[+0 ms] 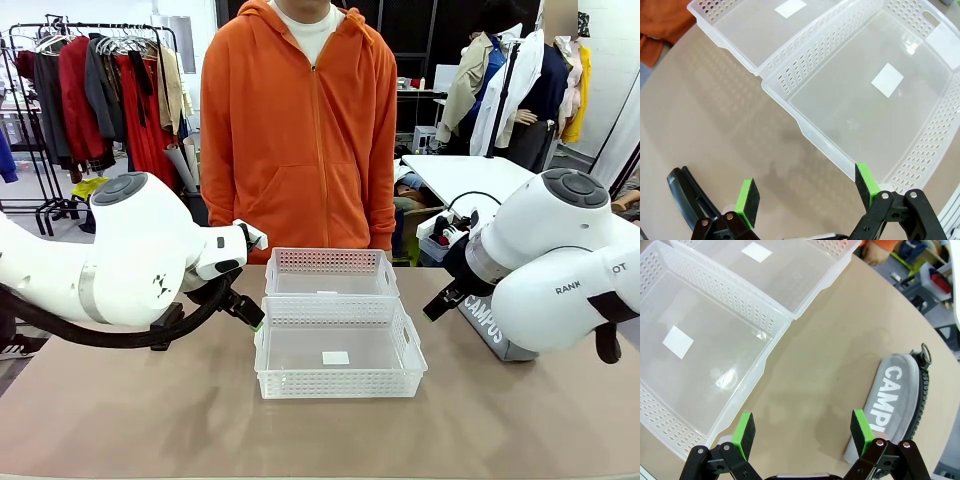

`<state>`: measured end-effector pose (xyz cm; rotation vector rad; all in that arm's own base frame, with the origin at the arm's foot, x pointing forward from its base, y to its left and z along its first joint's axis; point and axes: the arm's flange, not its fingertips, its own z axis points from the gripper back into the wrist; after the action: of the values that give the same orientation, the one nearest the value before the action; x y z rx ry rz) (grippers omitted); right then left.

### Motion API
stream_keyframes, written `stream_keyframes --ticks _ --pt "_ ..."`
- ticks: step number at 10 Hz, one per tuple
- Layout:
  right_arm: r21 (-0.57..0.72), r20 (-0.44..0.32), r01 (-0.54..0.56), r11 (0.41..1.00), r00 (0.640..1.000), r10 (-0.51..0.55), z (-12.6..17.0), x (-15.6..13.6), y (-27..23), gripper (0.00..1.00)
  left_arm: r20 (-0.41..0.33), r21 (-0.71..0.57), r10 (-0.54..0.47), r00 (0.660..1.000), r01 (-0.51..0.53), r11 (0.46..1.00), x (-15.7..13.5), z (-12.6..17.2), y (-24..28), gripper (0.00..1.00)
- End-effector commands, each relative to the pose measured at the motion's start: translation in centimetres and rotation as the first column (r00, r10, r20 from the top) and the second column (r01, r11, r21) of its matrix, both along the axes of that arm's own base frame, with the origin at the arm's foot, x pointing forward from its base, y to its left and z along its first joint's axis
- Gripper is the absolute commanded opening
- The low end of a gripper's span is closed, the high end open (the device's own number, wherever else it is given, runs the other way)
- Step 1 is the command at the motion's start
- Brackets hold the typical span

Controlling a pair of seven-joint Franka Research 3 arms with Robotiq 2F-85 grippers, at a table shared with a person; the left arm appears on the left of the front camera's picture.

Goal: Distribute items into two baskets.
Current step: Pick up the Pencil pouch that the person points to.

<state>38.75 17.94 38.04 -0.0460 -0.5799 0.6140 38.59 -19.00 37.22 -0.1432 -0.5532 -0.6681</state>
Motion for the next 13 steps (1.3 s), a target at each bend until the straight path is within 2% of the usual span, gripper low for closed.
stream_keyframes --ticks 1,4,5,6,7,8,9,11,13 --pt "0.042 -0.05 0.011 0.999 0.999 -0.009 0.6 0.0 0.4 1.0 -0.043 0.03 -0.048 0.998 0.05 0.998 0.2 1.1 0.5 1.0" --pt "0.138 -0.151 0.014 0.99 0.989 0.007 2.8 0.4 0.8 1.0 -0.152 0.147 -0.06 0.987 0.082 0.986 1.0 3.8 1.5 1.0" --pt "0.157 -0.181 0.018 0.987 0.983 0.011 3.7 0.7 0.7 1.0 -0.177 0.15 -0.057 0.983 0.084 0.985 1.1 4.9 1.8 1.0" --pt "0.198 -0.242 0.037 0.98 0.97 0.013 4.6 1.0 0.8 1.0 -0.219 0.129 -0.075 0.973 0.105 0.986 1.3 6.1 2.1 1.0" --pt "0.27 -0.306 0.056 0.961 0.952 0.031 5.9 1.5 0.8 1.0 -0.265 0.073 -0.096 0.959 0.119 0.99 1.5 7.5 2.4 1.0" --pt "0.339 -0.332 0.063 0.939 0.942 0.056 6.8 1.9 0.6 1.0 -0.325 -0.06 -0.128 0.937 0.115 0.992 2.0 8.9 3.0 1.0" --pt "0.445 -0.36 0.08 0.892 0.928 0.097 7.7 2.4 0.2 1.0 -0.368 -0.235 -0.166 0.915 0.081 0.969 2.7 9.8 3.9 1.0" --pt "0.603 -0.395 0.111 0.79 0.902 0.175 8.8 3.2 -0.7 1.0 -0.386 -0.457 -0.213 0.898 0.014 0.89 3.3 11.0 5.3 1.0" --pt "0.74 -0.386 0.152 0.655 0.894 0.229 9.5 4.0 -1.6 1.0 -0.392 -0.61 -0.274 0.878 -0.025 0.792 3.9 11.6 6.3 1.0"
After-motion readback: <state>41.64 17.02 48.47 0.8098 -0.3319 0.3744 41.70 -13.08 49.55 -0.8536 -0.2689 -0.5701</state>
